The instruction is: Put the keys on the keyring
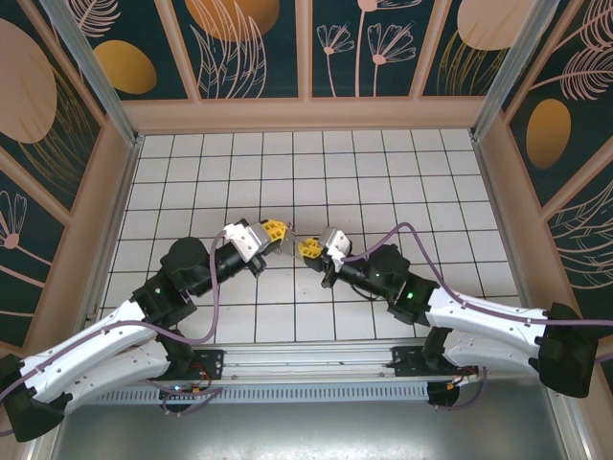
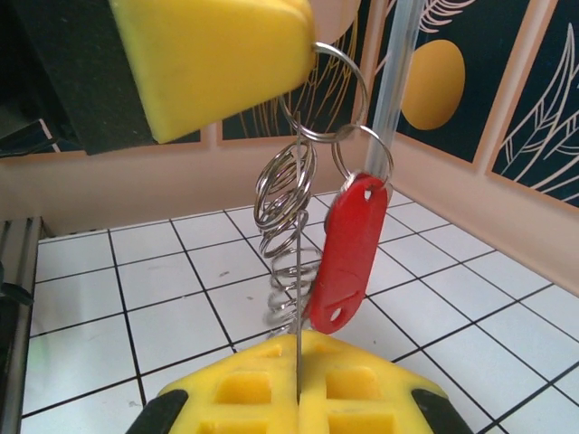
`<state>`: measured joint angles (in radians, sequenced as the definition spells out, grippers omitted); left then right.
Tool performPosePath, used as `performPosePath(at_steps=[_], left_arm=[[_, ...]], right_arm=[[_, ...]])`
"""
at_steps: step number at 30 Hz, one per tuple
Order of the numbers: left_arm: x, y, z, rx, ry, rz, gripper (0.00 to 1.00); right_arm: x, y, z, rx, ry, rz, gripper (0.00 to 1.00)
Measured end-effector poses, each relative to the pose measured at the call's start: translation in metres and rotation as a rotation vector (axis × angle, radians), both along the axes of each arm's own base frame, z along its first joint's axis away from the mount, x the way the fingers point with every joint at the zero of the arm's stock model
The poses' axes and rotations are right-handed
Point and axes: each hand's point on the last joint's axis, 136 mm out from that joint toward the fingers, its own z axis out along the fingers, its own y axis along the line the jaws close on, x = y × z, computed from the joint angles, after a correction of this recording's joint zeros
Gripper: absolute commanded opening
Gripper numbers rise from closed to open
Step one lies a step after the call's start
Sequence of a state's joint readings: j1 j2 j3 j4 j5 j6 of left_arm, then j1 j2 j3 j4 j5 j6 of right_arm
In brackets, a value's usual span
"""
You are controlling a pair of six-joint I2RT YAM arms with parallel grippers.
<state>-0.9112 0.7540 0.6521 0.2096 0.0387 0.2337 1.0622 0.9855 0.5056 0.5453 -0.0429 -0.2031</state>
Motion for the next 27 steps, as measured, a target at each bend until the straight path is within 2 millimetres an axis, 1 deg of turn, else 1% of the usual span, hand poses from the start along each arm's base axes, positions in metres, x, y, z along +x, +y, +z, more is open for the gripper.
performPosePath(at_steps=[11,18,22,27], left_arm=[[0.007,0.0,0.002,-0.067,-0.025,0.031,0.0],[0.01,0.001,0.001,-0.106,-0.03,0.046,0.0],[0.01,0.002,0.004,-0.134,-0.038,0.048,0.0],[0.01,0.004,0.01,-0.154,-0.051,0.055,0.0]], right_arm=[[0.016,-0.008,0.004,0.014,-0.009,-0.112,0.0],[0.019,-0.008,0.004,0.021,-0.012,-0.135,0.0],[0.019,-0.008,0.007,0.031,-0.017,-0.134,0.0],[0.014,-0.005,0.011,0.044,-0.028,-0.119,0.1]])
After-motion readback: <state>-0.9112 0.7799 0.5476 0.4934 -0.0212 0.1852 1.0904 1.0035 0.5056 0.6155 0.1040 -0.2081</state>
